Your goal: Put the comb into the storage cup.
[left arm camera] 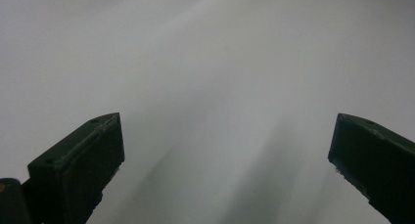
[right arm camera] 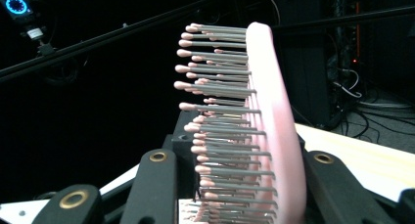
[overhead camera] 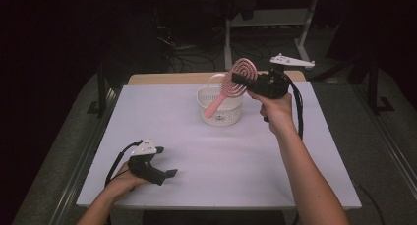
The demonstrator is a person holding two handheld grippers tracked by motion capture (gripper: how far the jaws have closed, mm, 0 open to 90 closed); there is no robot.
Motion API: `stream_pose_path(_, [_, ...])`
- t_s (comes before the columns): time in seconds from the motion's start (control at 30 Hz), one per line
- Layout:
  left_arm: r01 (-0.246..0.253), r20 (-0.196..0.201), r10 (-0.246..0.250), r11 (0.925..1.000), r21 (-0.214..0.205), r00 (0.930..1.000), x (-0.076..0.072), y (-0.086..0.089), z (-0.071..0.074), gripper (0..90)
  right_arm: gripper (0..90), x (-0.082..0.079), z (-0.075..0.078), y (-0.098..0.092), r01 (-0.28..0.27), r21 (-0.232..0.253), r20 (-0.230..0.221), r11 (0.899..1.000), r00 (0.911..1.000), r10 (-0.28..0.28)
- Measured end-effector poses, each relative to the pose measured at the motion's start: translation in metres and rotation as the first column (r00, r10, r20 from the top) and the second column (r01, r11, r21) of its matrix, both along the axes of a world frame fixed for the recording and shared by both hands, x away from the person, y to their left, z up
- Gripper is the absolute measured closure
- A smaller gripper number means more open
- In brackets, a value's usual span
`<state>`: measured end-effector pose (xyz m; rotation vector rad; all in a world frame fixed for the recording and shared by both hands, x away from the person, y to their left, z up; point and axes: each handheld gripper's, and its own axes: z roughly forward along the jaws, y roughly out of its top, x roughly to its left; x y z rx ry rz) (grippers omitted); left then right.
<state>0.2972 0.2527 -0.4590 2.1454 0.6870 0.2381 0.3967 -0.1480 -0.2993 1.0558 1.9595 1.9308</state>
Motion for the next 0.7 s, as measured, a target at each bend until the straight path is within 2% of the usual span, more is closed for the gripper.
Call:
stream_pose_path(0.33, [0.006,-0.001,-0.006,1.0,0.0,1.0,0.0,0.001,0.0,0.0,62.8,0.012,0.002,-0.007,0.056,0.021,0.0,0.998,0.9984,-0.056])
stream_pose_path(0.7, [0.01,0.002,-0.01,0.9999,0.006,0.9999,0.0,0.0,0.0,0.0,62.8,0.027,-0.008,-0.011,0.122,0.011,-0.017,0.993,0.9925,-0.121])
